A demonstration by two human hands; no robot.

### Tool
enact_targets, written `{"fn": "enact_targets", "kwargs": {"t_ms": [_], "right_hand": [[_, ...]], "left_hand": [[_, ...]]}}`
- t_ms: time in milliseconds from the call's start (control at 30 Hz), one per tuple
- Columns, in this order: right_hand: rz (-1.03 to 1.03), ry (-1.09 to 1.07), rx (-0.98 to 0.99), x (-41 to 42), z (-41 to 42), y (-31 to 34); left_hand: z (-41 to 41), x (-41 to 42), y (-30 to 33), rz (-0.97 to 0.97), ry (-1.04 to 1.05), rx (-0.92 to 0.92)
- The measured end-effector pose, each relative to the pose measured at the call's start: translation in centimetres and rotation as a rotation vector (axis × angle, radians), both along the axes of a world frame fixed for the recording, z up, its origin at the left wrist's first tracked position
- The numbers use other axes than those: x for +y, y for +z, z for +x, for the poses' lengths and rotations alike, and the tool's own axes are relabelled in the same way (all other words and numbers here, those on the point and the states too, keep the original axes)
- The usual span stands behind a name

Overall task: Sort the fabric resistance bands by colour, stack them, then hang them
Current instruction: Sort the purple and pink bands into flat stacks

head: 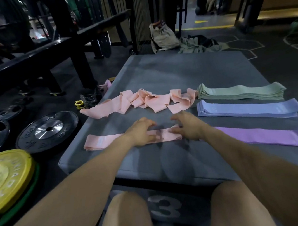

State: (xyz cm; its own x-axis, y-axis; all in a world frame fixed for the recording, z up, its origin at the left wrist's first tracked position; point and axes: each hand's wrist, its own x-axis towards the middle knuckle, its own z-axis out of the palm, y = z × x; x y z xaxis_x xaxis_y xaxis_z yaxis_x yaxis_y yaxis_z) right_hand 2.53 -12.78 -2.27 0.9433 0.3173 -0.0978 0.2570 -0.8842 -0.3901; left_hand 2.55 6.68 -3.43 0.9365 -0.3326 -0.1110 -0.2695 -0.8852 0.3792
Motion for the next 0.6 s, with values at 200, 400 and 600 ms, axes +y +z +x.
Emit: {"fn": "enact_targets", "kwargs": {"t_ms": [200, 400, 600], "right_hand": [[0.017, -0.146, -0.066, -1.1, 2.8, 1.5], [-0.04, -0.163, -0.031, -2.0, 6.0, 0.8], [-0.166, -0.07, -0.096, -2.8, 8.7, -0.4]], "left_hand": [[1.4, -1.8, 2.0, -0.12, 0.067, -0.026], [4.6, -4.1, 1.4, -0.255, 0.178, -0.037], [8.3, -6.8, 0.0, -0.353, 0.278, 0.031]]}}
